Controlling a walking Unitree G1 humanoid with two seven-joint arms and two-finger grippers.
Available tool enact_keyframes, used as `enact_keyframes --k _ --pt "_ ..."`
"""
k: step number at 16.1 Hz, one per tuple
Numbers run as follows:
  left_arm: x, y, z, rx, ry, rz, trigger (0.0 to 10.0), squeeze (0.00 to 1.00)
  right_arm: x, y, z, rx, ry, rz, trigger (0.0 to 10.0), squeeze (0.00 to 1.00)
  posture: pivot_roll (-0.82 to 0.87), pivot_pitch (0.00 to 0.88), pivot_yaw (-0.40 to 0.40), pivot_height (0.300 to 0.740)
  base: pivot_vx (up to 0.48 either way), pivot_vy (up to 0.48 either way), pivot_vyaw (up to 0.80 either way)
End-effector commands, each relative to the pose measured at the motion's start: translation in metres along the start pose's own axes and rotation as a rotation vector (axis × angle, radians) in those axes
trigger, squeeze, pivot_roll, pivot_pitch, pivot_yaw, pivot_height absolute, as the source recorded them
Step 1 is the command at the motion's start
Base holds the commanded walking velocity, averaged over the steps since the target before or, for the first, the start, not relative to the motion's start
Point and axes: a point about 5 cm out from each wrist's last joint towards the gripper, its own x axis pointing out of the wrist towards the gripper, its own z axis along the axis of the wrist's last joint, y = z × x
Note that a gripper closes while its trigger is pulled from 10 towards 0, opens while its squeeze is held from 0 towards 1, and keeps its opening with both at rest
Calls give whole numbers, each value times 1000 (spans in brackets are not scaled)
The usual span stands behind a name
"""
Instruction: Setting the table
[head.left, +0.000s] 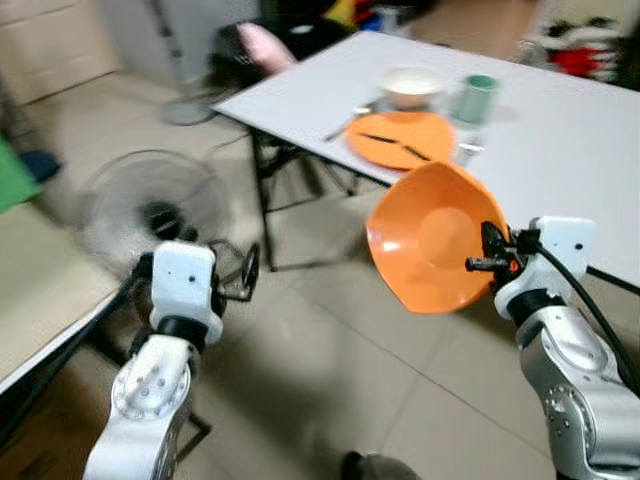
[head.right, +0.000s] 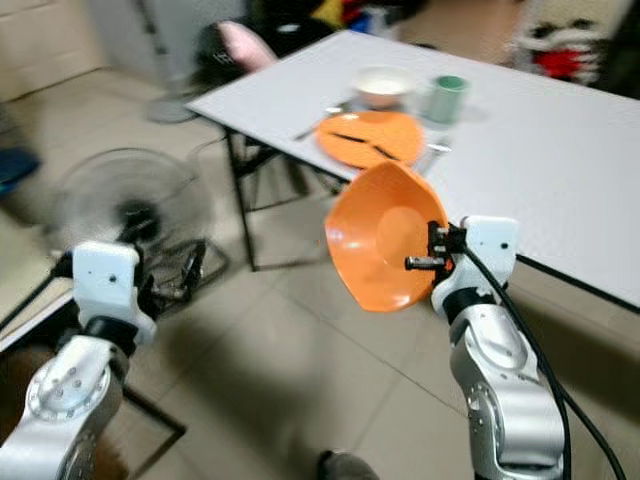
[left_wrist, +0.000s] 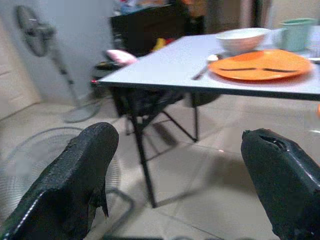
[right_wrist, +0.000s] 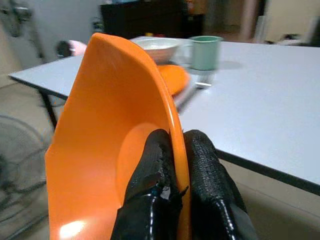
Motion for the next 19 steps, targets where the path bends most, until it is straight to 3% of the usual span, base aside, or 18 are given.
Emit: enact_keyframes --k 1,3,11,19 --pt "-3 3 4 9 -16 10 10000 0 -1 5 7 -10 -36 28 10000 0 -130 17 24 740 0 0 -800" --pt "-7 4 4 5 -18 0 10000 0 -1 6 7 -1 -33 27 10000 0 -126 1 25 740 0 0 -800" --pt "-2 2 5 -5 -26 -30 10000 0 1 -5 7 4 -33 -41 10000 0 -144 9 40 740 0 0 -800" --pt "0 4 6 -7 -32 -37 10000 0 -1 -2 11 14 -44 -47 10000 0 -150 15 50 740 271 0 -800"
